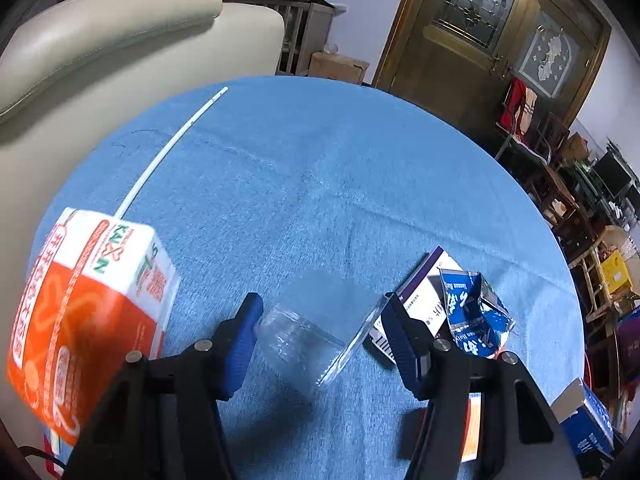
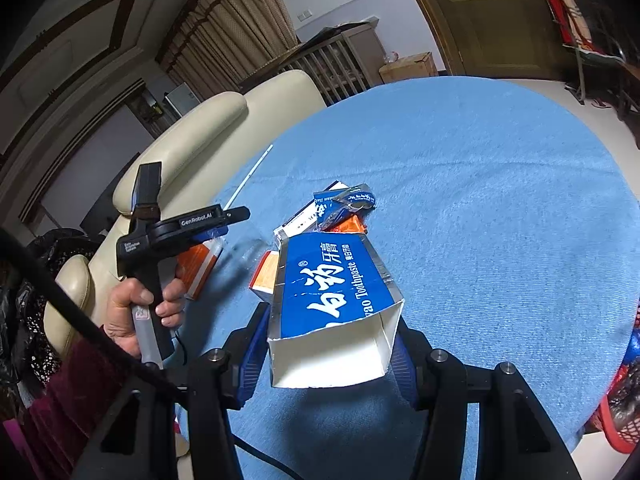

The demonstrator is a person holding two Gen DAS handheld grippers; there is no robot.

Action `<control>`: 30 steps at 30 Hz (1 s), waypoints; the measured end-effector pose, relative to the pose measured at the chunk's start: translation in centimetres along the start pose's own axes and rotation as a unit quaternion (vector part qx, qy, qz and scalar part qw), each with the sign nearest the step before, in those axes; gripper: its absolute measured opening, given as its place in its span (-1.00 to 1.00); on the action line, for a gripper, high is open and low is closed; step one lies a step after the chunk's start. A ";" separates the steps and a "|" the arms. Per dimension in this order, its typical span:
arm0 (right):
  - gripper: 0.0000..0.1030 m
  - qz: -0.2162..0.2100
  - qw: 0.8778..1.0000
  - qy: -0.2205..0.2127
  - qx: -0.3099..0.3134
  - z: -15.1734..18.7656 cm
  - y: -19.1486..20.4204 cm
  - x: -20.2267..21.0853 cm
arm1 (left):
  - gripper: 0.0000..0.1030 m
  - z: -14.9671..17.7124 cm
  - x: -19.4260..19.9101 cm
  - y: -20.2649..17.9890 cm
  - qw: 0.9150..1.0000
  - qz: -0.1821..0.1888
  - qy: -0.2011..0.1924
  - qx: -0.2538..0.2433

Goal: Collect trash
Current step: 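Grasp the clear plastic tray with the left tool and lift it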

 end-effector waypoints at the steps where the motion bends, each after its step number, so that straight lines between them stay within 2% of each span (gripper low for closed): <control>1: 0.13 0.000 1.000 -0.002 0.000 0.0 0.0 0.1 | 0.21 0.1 0.4 -0.1 1.000 0.002 -0.002 0.001; 8: 0.13 -0.001 1.000 -0.023 0.008 0.0 0.5 2.1 | 0.22 1.7 5.0 -2.1 0.999 -0.025 -0.028 -0.011; 17: 0.13 0.000 0.998 -0.060 0.013 0.1 0.4 6.0 | 0.22 4.3 12.3 -7.2 0.995 -0.041 -0.078 -0.055; 24: 0.13 0.004 0.995 -0.096 0.001 0.8 -0.7 10.3 | 0.22 6.4 17.2 -11.8 0.984 -0.073 -0.126 -0.104; 30: 0.13 0.011 0.993 -0.118 -0.007 1.7 -1.8 13.3 | 0.22 7.8 19.9 -14.4 0.975 -0.087 -0.151 -0.135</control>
Point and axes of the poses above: each gripper's, at about its wrist camera, not at the fingertips, and x roughly against the way its jaws point, y to its left, z to its underside, the point moved 4 cm from there along -x, roughly the way its jaws point, and after that the axes turned 4 degrees about z, right-handed, at the moved point
